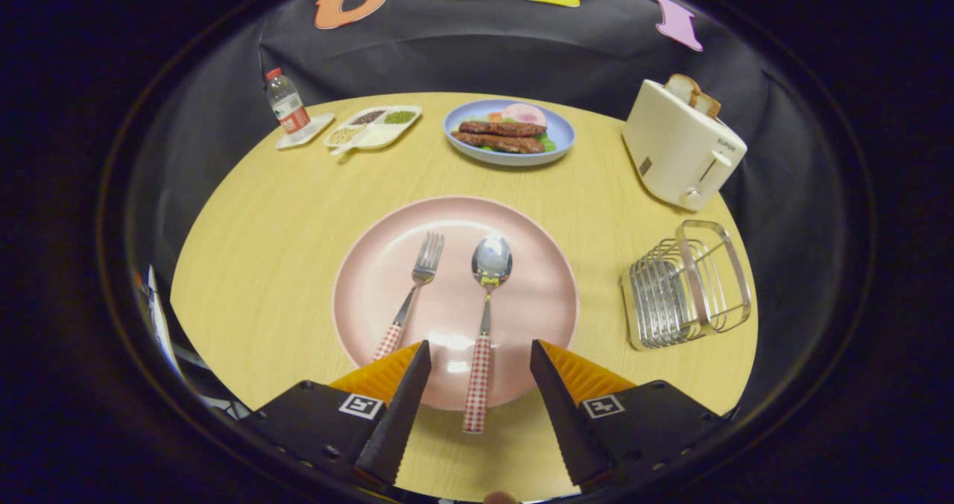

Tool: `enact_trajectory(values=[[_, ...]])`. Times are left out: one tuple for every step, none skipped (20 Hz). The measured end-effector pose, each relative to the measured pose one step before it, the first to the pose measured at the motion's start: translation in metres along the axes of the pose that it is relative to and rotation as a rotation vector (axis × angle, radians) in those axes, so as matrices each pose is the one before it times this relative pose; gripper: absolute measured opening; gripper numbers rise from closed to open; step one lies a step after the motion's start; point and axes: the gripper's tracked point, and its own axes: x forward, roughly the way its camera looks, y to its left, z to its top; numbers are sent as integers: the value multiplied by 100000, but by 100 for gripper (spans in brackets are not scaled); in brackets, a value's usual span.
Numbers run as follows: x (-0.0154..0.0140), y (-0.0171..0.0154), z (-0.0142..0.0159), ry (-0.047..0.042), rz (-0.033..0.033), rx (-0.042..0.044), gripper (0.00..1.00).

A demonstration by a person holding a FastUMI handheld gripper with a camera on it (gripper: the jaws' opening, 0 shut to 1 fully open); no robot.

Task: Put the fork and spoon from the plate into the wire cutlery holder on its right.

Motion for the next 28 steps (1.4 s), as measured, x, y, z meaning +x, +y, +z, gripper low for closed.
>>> enact_trajectory(values=[[710,-10,-356,2271,-686,135,81],[325,-173,-200,1650,-1992,550,72],[291,-27,-168,1442,-792,803,62],[142,-170,-105,1080,-1096,1326,51],[226,-66,-174,1147,-534,763,40],[36,-166,-133,1288,-359,390,28],[-34,-5,-155,1222,-340,418,23],[-114,129,-81,1253,1042,-359,11],[-32,-28,-106,1311,853,-479,10],[-444,-59,-15,1294,594,-202,5],[-766,24,-44,1014,1371,429,5],[-902,113,113,853,1837,707,5],[-1391,239,36,1298,3081,1027,5],[-1309,122,146,744,2608,188,5],[-1641,-204,365,-41,1403,-441,5],[-1656,-648,528,-348,264,-1359,5],[-1766,-838,509,-380,183,-1160,5],[-1944,-1322,551,626,-435,-637,5],[-1431,-1416,319,768,-620,115,5],[-1331,-1859,361,1273,-1958,242,5],[-959,-2242,215,2133,-2743,-625,5],[-739,-2092,56,2983,-2102,476,5],[-476,-1738,-255,4042,-1005,1544,5],[-125,-1351,-289,5081,-674,1875,5],[223,-1173,-300,4343,-80,1767,5],[417,-883,-63,4513,-11,1056,5],[626,-744,-98,3817,57,1138,5],[499,-391,-30,4402,315,640,5]])
